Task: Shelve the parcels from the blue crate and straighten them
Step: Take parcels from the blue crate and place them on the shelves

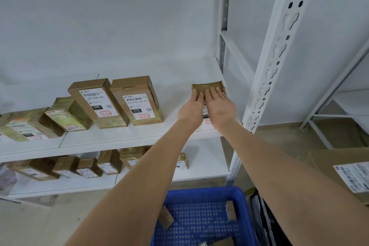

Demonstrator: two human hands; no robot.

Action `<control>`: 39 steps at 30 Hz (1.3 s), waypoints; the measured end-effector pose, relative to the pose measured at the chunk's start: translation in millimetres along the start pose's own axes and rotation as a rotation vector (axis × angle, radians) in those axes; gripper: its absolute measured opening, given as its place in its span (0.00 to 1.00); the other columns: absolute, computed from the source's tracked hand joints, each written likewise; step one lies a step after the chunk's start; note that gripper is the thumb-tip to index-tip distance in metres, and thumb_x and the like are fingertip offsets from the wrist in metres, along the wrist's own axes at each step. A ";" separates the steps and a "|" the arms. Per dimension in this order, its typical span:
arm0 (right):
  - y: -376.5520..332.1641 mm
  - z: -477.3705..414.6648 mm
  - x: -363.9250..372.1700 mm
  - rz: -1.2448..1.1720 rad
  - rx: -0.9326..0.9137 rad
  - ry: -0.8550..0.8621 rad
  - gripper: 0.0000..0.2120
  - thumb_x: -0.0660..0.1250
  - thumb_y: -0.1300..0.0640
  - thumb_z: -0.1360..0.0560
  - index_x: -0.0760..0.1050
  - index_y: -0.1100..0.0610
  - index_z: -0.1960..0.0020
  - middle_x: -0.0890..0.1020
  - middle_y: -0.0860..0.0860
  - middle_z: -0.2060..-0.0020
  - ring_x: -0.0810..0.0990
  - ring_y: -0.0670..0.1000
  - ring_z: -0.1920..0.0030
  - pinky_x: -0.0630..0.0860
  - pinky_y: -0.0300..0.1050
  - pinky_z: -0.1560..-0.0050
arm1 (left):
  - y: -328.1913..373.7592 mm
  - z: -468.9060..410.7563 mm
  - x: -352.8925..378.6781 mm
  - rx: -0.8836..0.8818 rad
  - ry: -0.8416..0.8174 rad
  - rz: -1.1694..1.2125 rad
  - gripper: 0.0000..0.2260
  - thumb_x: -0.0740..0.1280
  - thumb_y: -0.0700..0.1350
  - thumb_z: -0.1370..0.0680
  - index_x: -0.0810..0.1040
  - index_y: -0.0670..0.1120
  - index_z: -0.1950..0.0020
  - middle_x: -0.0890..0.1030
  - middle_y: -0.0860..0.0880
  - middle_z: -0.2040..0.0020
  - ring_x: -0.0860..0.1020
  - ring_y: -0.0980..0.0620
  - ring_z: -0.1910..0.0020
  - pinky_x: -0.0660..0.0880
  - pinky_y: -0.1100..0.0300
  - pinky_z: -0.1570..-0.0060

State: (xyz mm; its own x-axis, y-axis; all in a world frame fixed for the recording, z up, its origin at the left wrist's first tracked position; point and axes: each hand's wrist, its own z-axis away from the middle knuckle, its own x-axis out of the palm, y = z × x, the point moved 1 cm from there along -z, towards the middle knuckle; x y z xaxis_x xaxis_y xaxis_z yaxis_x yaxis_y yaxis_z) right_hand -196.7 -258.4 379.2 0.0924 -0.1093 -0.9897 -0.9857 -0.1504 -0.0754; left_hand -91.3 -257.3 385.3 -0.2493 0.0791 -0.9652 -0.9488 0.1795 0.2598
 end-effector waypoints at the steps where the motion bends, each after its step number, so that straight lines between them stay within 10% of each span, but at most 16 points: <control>1: 0.6 -1.1 0.9 -0.010 0.004 0.009 0.32 0.60 0.60 0.20 0.48 0.59 0.22 0.52 0.55 0.22 0.49 0.53 0.22 0.48 0.44 0.24 | -0.6 -1.4 0.7 0.003 0.004 0.002 0.31 0.59 0.35 0.22 0.49 0.45 0.21 0.45 0.49 0.21 0.62 0.48 0.26 0.69 0.53 0.34; 15: 9.0 -31.6 11.0 -0.053 0.068 0.067 0.29 0.59 0.61 0.19 0.51 0.59 0.22 0.55 0.55 0.22 0.50 0.55 0.22 0.47 0.45 0.23 | -4.2 -42.7 8.1 0.076 0.031 0.024 0.30 0.59 0.36 0.20 0.48 0.40 0.22 0.48 0.44 0.22 0.48 0.50 0.22 0.57 0.57 0.27; 39: 7.5 -50.6 3.4 -0.058 0.107 -0.021 0.38 0.66 0.60 0.24 0.47 0.56 0.22 0.48 0.58 0.23 0.43 0.59 0.22 0.45 0.52 0.23 | 2.9 -45.6 -17.3 0.001 -0.051 0.066 0.31 0.60 0.35 0.22 0.50 0.43 0.22 0.46 0.44 0.22 0.66 0.41 0.29 0.68 0.49 0.35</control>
State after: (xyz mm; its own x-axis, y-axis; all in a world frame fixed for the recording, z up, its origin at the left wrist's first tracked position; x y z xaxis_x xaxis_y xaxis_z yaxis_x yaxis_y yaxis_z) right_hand -196.6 -309.6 381.5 0.1476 -0.0831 -0.9856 -0.9883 -0.0504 -0.1437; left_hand -98.6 -302.9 401.3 -0.3008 0.1406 -0.9433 -0.9305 0.1736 0.3226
